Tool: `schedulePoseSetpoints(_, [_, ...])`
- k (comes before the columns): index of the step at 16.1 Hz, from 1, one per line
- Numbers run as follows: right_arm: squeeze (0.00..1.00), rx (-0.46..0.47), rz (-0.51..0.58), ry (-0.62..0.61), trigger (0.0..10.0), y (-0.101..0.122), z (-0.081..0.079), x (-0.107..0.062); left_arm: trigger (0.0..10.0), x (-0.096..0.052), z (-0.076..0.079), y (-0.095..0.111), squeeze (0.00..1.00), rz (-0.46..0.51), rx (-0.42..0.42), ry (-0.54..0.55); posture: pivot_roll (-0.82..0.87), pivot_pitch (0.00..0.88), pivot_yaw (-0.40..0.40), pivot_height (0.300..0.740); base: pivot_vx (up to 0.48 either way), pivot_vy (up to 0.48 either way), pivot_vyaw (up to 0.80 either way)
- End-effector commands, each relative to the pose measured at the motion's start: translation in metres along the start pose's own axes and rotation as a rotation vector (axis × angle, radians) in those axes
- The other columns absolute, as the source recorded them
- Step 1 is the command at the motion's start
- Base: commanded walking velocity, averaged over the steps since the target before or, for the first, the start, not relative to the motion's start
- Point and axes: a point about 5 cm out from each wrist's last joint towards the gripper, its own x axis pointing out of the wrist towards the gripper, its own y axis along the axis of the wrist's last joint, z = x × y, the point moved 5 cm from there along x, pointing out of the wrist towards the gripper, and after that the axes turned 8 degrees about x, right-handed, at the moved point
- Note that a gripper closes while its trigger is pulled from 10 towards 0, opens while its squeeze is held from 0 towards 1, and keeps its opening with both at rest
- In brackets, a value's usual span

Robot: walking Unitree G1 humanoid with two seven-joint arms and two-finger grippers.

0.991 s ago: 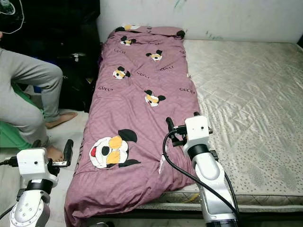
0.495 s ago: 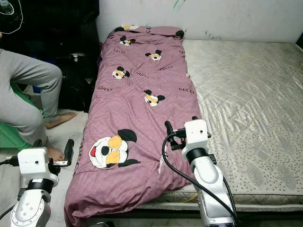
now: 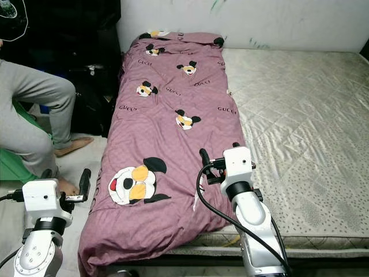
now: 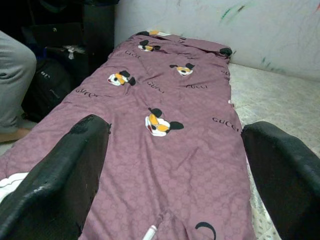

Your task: Clean up the room

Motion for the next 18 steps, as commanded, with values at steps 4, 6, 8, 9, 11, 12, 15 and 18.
schedulePoseSetpoints(4, [0.0,-0.006,-0.006,0.014,10.0,-0.0028,-0.0017,-0.0004,10.0,-0.0012,-0.0012,-0.0052,0.0,-0.024,0.009,0.007,0.02,0.117,-0.041,0.641,0.0,0.0,0.0])
schedulePoseSetpoints(6, [0.0,-0.012,-0.007,0.013,10.0,-0.0033,-0.0002,-0.0011,10.0,-0.0007,-0.0013,-0.0051,0.0,-0.025,0.008,0.011,0.02,0.12,-0.041,0.621,0.0,0.0,0.0])
schedulePoseSetpoints(8, [0.0,-0.015,-0.007,0.012,10.0,-0.0031,0.0009,-0.0006,10.0,-0.0001,-0.001,-0.0049,0.0,-0.025,0.007,0.01,0.02,0.121,-0.041,0.603,0.0,0.0,0.0])
schedulePoseSetpoints(9, [0.0,-0.017,-0.006,0.011,10.0,-0.0032,0.0014,0.0001,10.0,0.0001,-0.0006,-0.0053,0.0,-0.026,0.011,0.011,0.02,0.122,-0.041,0.603,0.0,0.0,0.0])
schedulePoseSetpoints(11, [0.0,-0.024,-0.004,0.007,10.0,-0.0028,0.0026,0.0036,10.0,0.0007,-0.0013,-0.005,0.0,-0.026,0.009,0.023,0.02,0.122,-0.042,0.603,0.0,0.0,0.0])
schedulePoseSetpoints(12, [0.0,-0.023,-0.002,0.007,10.0,-0.0024,0.0028,0.0047,10.0,0.0008,-0.0011,-0.0044,0.0,-0.023,0.012,0.023,0.03,0.121,-0.043,0.603,0.0,0.0,0.0])
schedulePoseSetpoints(15, [0.0,-0.027,0.001,0.005,10.0,-0.0022,0.0038,0.0074,10.0,0.0017,-0.0008,-0.0052,0.0,-0.03,0.009,0.023,0.03,0.119,-0.044,0.603,0.0,0.0,0.0])
schedulePoseSetpoints(18, [0.0,-0.054,0.005,0.007,10.0,-0.0027,0.0038,0.0083,10.0,0.0019,0.0018,-0.0039,0.0,-0.026,0.008,0.009,0.02,0.119,-0.042,0.603,0.0,0.0,0.0])
